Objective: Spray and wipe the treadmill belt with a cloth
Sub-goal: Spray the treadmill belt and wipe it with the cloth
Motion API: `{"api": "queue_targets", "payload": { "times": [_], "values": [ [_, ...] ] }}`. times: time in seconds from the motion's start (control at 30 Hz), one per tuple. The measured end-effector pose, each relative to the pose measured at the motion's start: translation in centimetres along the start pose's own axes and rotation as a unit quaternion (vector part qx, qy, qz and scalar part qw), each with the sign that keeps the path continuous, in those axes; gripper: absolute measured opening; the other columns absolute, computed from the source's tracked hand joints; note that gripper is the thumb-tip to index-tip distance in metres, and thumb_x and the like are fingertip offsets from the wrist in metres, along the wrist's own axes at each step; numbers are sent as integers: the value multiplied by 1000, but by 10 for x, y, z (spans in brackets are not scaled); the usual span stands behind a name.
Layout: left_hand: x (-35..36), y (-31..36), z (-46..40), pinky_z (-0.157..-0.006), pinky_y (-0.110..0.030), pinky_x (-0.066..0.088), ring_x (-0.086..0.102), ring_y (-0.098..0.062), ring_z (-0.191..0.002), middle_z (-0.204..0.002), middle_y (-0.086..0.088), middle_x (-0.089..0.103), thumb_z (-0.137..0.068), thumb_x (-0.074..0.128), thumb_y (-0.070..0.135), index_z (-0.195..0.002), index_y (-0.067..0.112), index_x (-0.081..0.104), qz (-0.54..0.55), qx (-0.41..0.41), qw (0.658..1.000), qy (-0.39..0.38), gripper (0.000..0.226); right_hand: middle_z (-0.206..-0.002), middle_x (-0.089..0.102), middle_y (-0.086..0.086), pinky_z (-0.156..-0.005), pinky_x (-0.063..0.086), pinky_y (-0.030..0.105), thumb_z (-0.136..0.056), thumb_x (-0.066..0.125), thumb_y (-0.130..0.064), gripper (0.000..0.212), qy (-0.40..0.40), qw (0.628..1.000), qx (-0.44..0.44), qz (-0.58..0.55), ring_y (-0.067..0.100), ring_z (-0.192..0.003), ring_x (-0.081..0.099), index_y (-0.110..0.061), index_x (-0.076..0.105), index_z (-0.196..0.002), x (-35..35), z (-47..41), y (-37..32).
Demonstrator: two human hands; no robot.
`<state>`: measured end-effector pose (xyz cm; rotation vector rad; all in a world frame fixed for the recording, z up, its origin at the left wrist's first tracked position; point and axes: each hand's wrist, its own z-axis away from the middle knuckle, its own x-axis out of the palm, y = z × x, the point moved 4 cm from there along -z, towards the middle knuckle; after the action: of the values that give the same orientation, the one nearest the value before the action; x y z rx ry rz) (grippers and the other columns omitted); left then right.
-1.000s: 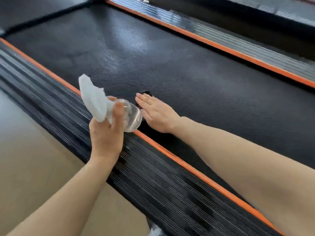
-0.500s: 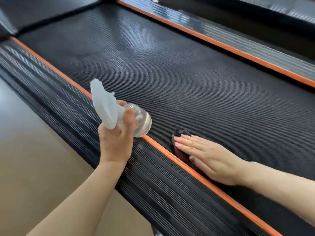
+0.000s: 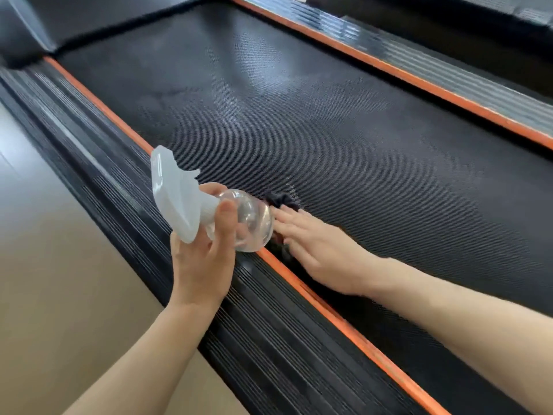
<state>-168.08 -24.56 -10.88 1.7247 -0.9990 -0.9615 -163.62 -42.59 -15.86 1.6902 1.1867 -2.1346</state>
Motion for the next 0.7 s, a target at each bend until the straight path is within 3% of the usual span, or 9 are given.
{"api": "queue_targets", "payload": {
  "times": [0.1,0.2,0.27,0.37,0.47,0.53,0.63,0.7],
  "values": [
    [0,2,1,-87,2,37,59,20,-100,-102,44,61,-97,44,46,-119,9,61,-2,2,1000,7,46,-163,22,-9,-124,11,33,-105,23,-35,52,-29,999,-24,15,3,-151,9,-22,34,-154,-2,79,-1],
    [3,2,1,-81,1,43,61,18,-97,-98,38,64,-99,50,43,-120,5,61,-5,-11,1000,2,45,-164,21,-9,-123,18,37,-106,20,-36,52,-46,996,-51,52,6,-152,11,-21,32,-154,-4,90,2],
    [5,3,1,-82,2,42,60,18,-98,-98,29,64,-98,52,43,-117,-1,63,-12,-8,1000,8,49,-164,21,-6,-123,16,35,-106,21,-34,52,-35,994,-66,78,7,-152,10,-18,32,-155,-4,62,4],
    [6,5,3,-85,-1,42,62,13,-101,-100,27,65,-96,54,46,-121,9,64,-27,-21,999,22,45,-165,18,-2,-125,9,32,-106,21,-32,52,1,993,-64,102,10,-153,8,-17,28,-156,-4,-10,9],
    [9,9,1,-64,-4,48,66,9,-81,-86,17,67,-99,66,29,-110,16,67,-2,-78,996,45,17,-167,9,2,-124,0,30,-109,23,-31,52,7,992,-22,124,13,-153,2,-13,18,-158,-6,-96,8],
    [6,17,-4,-57,-7,46,63,3,-68,-76,10,64,-93,70,29,-95,16,70,13,-103,992,69,13,-166,11,5,-124,2,32,-109,23,-28,51,21,993,12,118,17,-153,5,-10,20,-157,-4,-130,1],
    [-9,22,-26,-68,-13,50,66,-2,-73,-84,3,76,-95,73,32,-95,12,76,-19,-144,988,60,21,-163,23,9,-124,5,33,-106,28,-24,49,70,995,39,54,20,-152,16,-7,32,-153,4,-111,-11],
    [-18,24,-42,-81,-25,57,72,-5,-78,-88,4,81,-97,68,39,-91,22,78,-62,-173,983,-7,20,-161,31,6,-124,9,32,-103,27,-26,51,78,996,19,28,18,-151,21,-9,41,-149,9,-62,-18]
  ]
}}
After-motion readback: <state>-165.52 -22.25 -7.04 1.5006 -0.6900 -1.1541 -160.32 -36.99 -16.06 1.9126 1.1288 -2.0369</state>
